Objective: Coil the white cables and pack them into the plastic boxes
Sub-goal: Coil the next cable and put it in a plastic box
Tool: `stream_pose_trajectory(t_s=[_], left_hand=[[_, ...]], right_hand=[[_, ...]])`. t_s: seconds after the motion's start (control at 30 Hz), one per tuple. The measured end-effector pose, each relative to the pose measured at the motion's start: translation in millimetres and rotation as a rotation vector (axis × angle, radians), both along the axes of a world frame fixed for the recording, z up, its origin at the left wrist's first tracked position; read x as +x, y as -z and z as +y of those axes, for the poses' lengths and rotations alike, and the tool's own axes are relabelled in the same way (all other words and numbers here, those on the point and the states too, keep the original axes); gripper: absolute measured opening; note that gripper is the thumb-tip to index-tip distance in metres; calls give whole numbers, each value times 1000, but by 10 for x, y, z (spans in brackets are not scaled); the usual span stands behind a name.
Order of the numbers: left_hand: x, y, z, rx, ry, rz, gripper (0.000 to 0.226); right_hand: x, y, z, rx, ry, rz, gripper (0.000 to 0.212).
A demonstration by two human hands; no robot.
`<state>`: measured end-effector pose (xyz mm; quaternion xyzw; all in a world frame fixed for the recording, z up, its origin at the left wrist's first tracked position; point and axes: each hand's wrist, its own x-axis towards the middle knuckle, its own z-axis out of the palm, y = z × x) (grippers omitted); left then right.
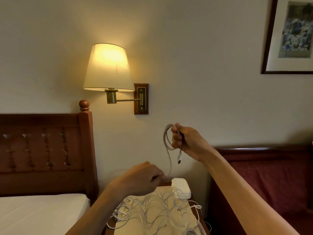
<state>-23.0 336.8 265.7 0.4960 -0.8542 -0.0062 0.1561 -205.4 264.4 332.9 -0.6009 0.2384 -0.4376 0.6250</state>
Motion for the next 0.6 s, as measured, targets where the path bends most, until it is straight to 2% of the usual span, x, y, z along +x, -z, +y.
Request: stream_pose_trajectory(t_s=[0.1,0.2,0.33,0.4,0.5,0.6], left_hand=[[-98,-246,133,-111,101,15,44],[-86,-307,119,-321,153,59,41],[-63,-271,26,-654,135,53,46],[-45,-298,-15,-756,109,56,47],[30,-347,-109,-796,65,127,41],[94,-348,-220,-708,-48,250,47]], right_hand=[[45,82,58,-96,-8,121,39],[62,150,107,-193,-11,199,40],[115,238,162,-338,28,341,47],[130,290,176,-362,-5,352,50],[101,292,198,-300,-66,308,45],[90,257,182,-233,-121,269,45]])
